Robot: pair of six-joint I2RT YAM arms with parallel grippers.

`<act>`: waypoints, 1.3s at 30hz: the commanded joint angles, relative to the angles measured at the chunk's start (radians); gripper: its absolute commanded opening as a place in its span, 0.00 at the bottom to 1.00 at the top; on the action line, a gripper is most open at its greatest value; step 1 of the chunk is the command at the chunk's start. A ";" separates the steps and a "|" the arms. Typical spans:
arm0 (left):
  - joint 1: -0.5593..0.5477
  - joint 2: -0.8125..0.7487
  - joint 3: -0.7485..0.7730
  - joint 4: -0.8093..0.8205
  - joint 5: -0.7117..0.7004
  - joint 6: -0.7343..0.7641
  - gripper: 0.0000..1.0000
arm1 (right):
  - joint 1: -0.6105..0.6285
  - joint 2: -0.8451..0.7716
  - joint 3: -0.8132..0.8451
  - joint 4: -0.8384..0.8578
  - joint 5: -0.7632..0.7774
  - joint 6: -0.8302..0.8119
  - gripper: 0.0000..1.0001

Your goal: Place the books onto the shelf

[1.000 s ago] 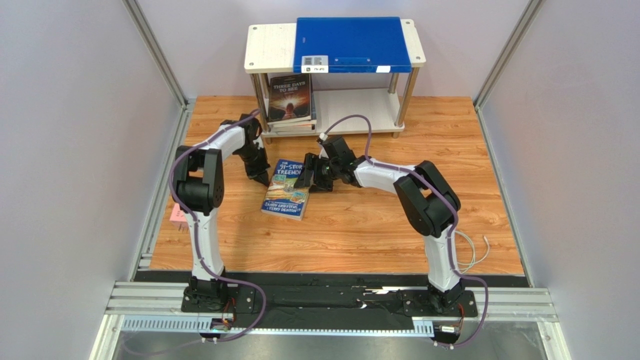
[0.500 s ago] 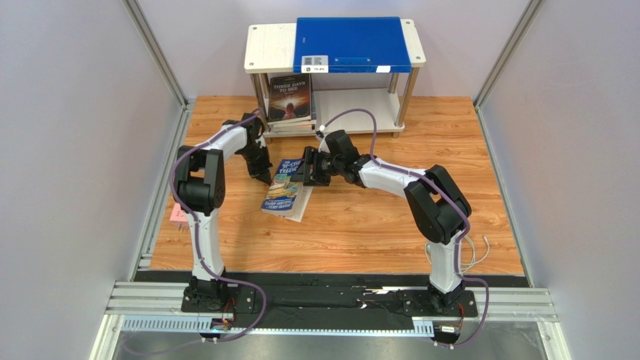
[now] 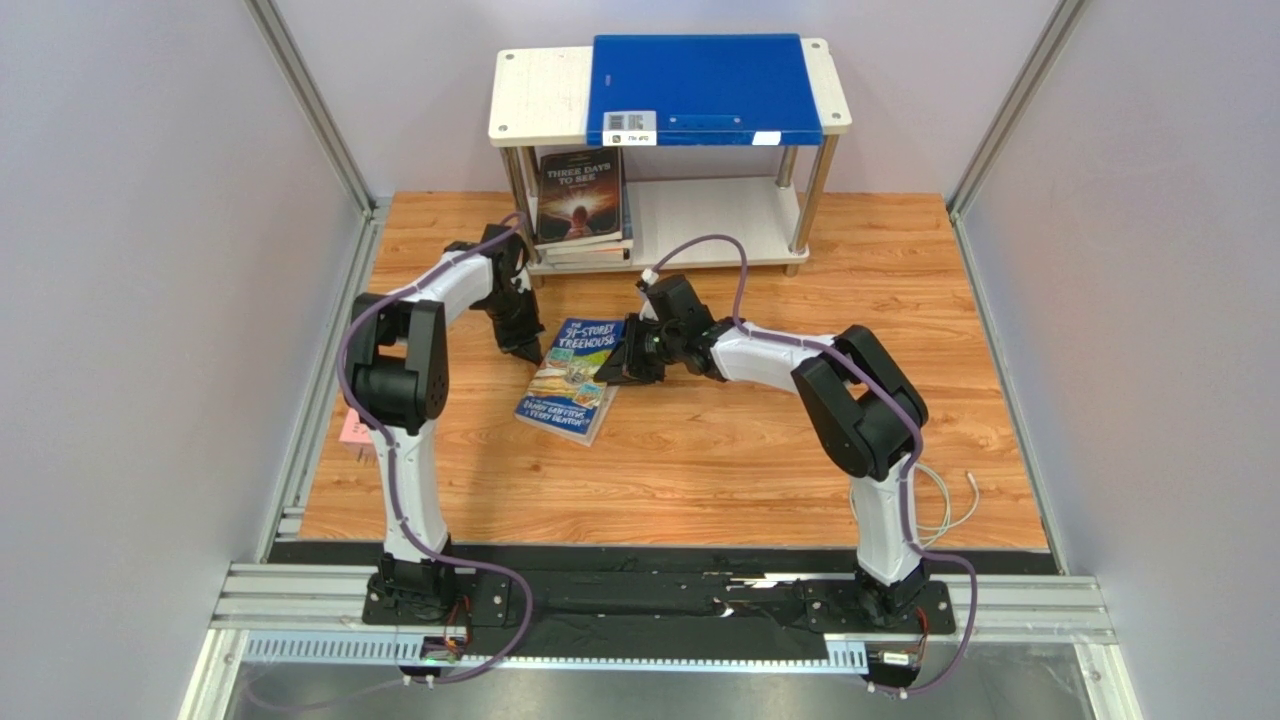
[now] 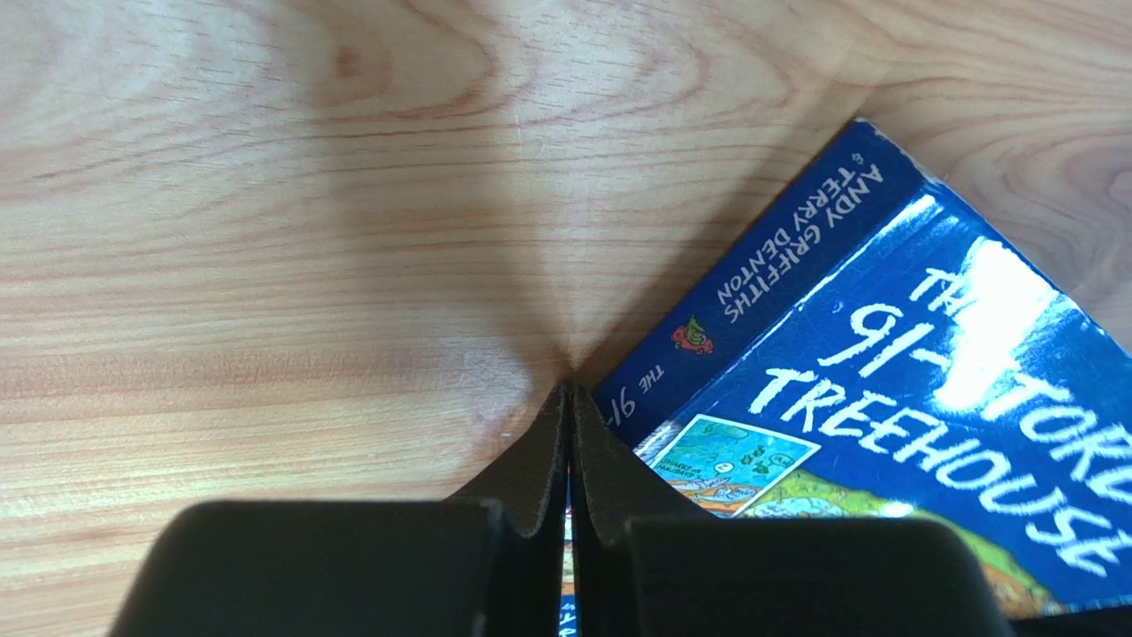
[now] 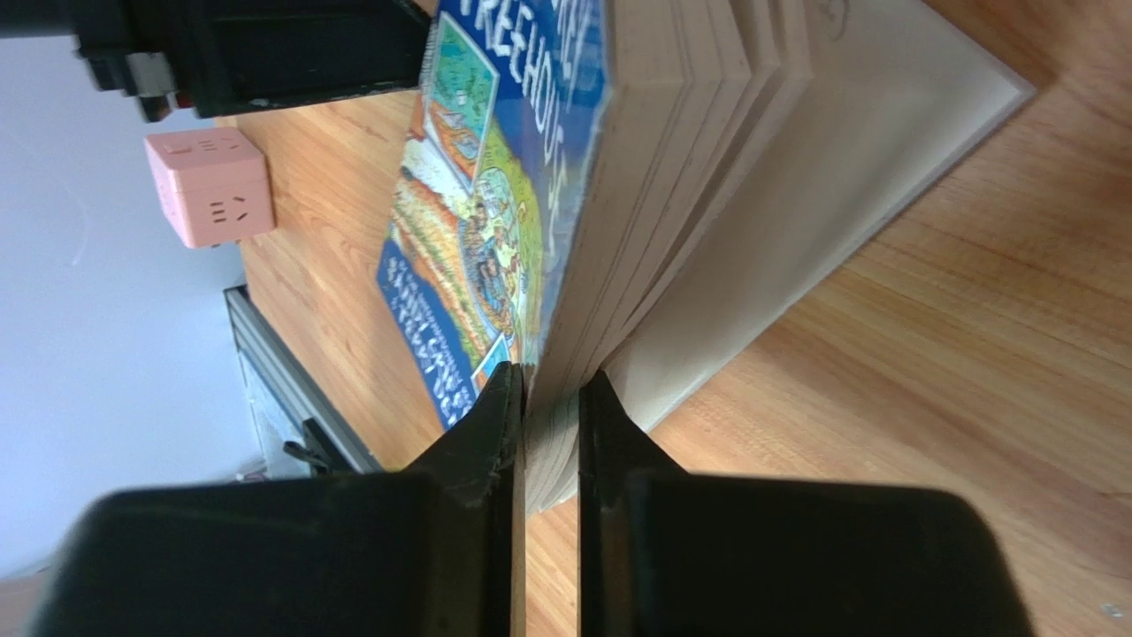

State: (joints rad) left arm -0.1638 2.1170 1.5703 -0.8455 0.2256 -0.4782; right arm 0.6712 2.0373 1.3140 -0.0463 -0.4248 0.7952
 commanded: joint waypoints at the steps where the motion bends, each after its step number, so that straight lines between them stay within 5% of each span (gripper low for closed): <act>1: -0.056 -0.074 -0.032 0.002 0.110 0.003 0.00 | 0.024 -0.006 -0.028 0.131 0.052 0.010 0.03; 4: -0.056 -0.158 -0.061 -0.013 0.015 0.026 0.11 | 0.018 -0.029 -0.033 0.122 0.043 -0.027 0.01; 8: -0.056 -0.288 -0.114 -0.038 -0.097 0.065 0.40 | 0.004 -0.091 -0.033 0.092 -0.006 -0.114 0.00; 9: -0.056 -0.322 -0.128 -0.029 -0.082 0.082 0.52 | 0.001 -0.107 -0.033 0.076 -0.011 -0.131 0.00; 15: -0.043 -0.612 -0.286 0.155 0.111 0.125 0.70 | -0.050 -0.261 -0.096 0.083 -0.104 -0.217 0.00; 20: -0.008 -0.768 -0.436 0.426 0.452 0.116 0.72 | -0.079 -0.414 -0.150 0.143 -0.222 -0.254 0.00; 30: 0.017 -0.862 -0.519 0.592 0.598 0.116 0.75 | -0.085 -0.597 -0.136 0.149 -0.367 -0.251 0.00; 39: 0.014 -0.861 -0.658 1.016 0.811 -0.114 0.75 | -0.084 -0.608 -0.170 0.253 -0.431 -0.180 0.00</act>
State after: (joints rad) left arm -0.1497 1.2522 0.9337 -0.0639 0.9062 -0.4873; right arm 0.5804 1.4734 1.1297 0.0292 -0.7692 0.5705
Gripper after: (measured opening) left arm 0.767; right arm 0.077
